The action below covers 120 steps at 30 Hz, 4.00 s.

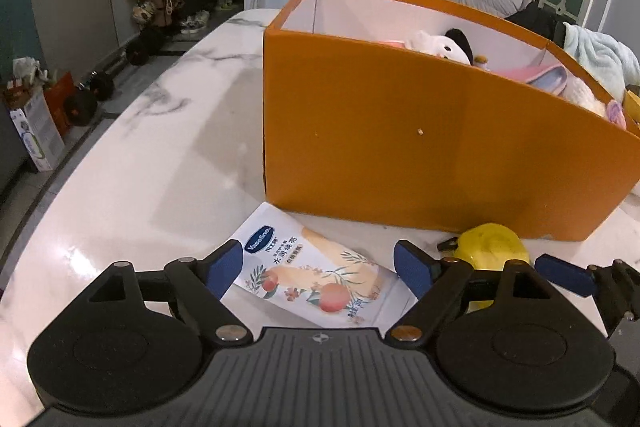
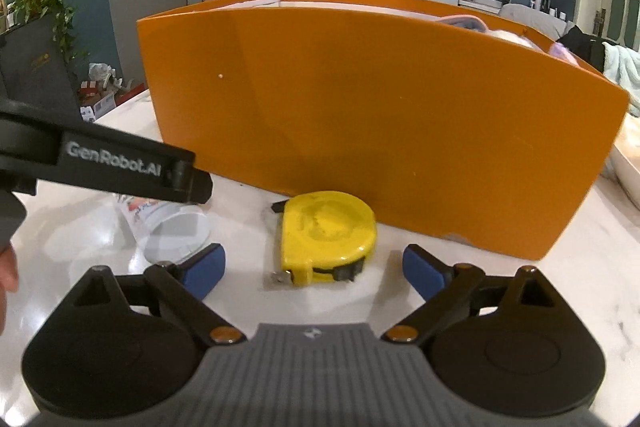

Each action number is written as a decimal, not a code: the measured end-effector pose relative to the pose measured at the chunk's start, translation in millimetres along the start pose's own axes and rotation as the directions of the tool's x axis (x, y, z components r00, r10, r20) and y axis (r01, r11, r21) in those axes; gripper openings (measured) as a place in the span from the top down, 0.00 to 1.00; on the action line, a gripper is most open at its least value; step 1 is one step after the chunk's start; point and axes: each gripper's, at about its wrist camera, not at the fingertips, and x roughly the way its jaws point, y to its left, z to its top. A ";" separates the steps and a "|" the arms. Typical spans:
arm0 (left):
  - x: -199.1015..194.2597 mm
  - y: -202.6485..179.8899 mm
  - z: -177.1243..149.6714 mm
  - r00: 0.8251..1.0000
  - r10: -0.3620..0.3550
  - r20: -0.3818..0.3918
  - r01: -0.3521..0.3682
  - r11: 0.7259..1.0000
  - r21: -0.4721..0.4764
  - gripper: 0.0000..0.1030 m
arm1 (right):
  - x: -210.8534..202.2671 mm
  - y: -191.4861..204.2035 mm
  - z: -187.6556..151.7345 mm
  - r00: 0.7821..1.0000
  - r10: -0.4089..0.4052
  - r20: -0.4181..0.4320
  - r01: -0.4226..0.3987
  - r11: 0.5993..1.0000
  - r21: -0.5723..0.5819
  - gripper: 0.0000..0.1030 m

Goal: Organize objects
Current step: 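Grasp Vaseline tube with left tool while right tool grasps yellow tape measure, then lift and carry Vaseline tube over box with left tool while right tool carries tape measure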

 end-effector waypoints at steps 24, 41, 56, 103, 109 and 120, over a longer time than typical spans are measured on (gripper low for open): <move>-15.9 -8.6 -30.6 0.995 -0.094 0.016 0.088 0.970 0.229 0.45 | -4.0 -7.4 3.1 0.998 -0.052 0.030 0.051 0.999 0.018 0.48; -15.0 -23.0 -38.9 0.994 -0.089 0.062 0.073 0.973 0.221 0.46 | -32.3 -21.0 -25.0 0.994 -0.098 0.045 0.096 0.994 0.054 0.49; -26.7 -31.3 -42.2 0.998 -0.045 0.045 0.036 0.983 0.179 0.46 | -47.8 -14.5 -32.1 0.994 -0.111 0.023 0.109 0.991 0.074 0.49; -104.4 -53.5 48.0 0.964 -0.113 0.242 0.054 0.970 0.236 0.47 | -157.9 -18.4 51.8 0.959 -0.138 0.245 0.137 0.990 0.024 0.49; -79.4 -61.1 97.5 0.966 -0.084 0.244 0.023 0.970 0.244 0.47 | -134.8 -34.0 104.4 0.964 -0.119 0.237 0.118 0.993 0.016 0.49; 11.4 -66.6 151.5 0.995 -0.040 0.094 0.019 0.975 0.222 0.47 | -35.2 -77.5 176.3 0.993 -0.079 0.091 0.071 0.994 0.087 0.49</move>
